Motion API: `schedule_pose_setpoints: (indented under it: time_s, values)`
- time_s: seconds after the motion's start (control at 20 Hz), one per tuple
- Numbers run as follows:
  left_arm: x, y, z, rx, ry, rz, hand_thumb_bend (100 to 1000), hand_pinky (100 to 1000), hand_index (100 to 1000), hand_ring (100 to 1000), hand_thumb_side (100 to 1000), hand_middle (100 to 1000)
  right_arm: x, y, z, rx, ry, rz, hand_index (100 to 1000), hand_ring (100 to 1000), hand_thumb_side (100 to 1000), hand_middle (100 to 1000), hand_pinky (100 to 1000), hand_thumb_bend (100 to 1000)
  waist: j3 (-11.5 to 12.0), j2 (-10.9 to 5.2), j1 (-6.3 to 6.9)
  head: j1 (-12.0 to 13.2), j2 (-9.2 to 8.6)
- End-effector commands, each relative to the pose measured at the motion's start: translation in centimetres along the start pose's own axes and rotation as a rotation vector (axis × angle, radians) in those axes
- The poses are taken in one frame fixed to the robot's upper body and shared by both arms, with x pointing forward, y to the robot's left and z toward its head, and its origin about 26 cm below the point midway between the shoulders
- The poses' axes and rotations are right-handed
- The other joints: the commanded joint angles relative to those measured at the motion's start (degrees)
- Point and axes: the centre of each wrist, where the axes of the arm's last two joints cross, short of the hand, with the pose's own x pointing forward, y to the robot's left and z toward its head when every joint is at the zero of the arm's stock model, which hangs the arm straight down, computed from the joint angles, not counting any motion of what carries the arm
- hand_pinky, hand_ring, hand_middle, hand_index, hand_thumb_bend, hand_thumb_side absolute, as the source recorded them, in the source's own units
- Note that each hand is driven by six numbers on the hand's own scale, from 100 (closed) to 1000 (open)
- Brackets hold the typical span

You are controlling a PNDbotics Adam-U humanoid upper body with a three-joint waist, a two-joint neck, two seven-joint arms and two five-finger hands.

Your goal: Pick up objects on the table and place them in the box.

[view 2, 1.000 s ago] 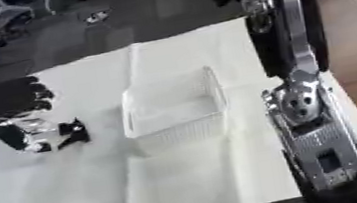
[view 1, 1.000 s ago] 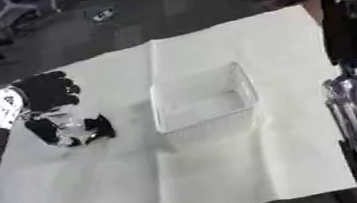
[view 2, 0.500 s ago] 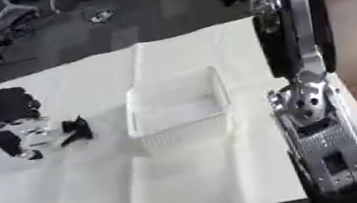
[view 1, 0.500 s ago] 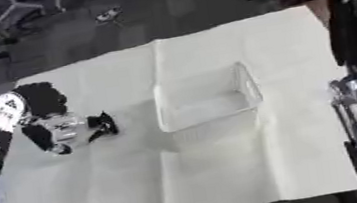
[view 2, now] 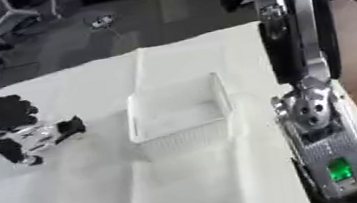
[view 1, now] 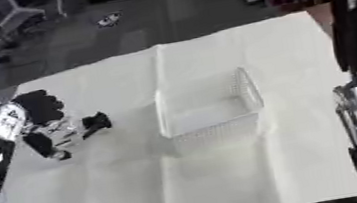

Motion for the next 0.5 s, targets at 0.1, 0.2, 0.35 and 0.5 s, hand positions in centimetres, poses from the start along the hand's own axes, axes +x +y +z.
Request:
schedule_pose_setpoints:
  time_s: [0.1, 0.2, 0.35, 0.5]
  values:
    - [1.1, -1.0, -0.5, -0.002, -0.009, 0.016, 489, 1000, 899, 1000, 1000, 947, 0.7, 0.0, -0.6, -0.001, -0.035, -0.018, 724, 397, 1000, 503, 373, 427, -0.1, -0.29, -0.45, 0.8, -0.87]
    - [1.5, -1.5, -0.6, -0.005, 0.006, 0.044, 479, 1000, 907, 1000, 1000, 949, 0.8, 0.1, -0.6, 0.0, -0.04, -0.023, 723, 398, 1000, 503, 374, 424, -0.3, -0.18, -0.59, 1.1, -1.29]
    - [2.2, -2.4, -0.8, -0.017, 0.033, 0.091, 474, 1000, 912, 1000, 1000, 948, 0.9, 0.1, -0.7, -0.003, -0.048, -0.03, 722, 398, 1000, 501, 374, 420, -0.7, 0.0, -0.78, 1.3, -1.9]
    - [2.9, -3.0, -1.0, -0.027, 0.051, 0.117, 400, 849, 817, 836, 1000, 810, 0.9, 0.2, -0.7, -0.002, -0.049, -0.033, 722, 397, 1000, 501, 373, 423, -0.8, 0.06, -0.84, 1.4, -1.83]
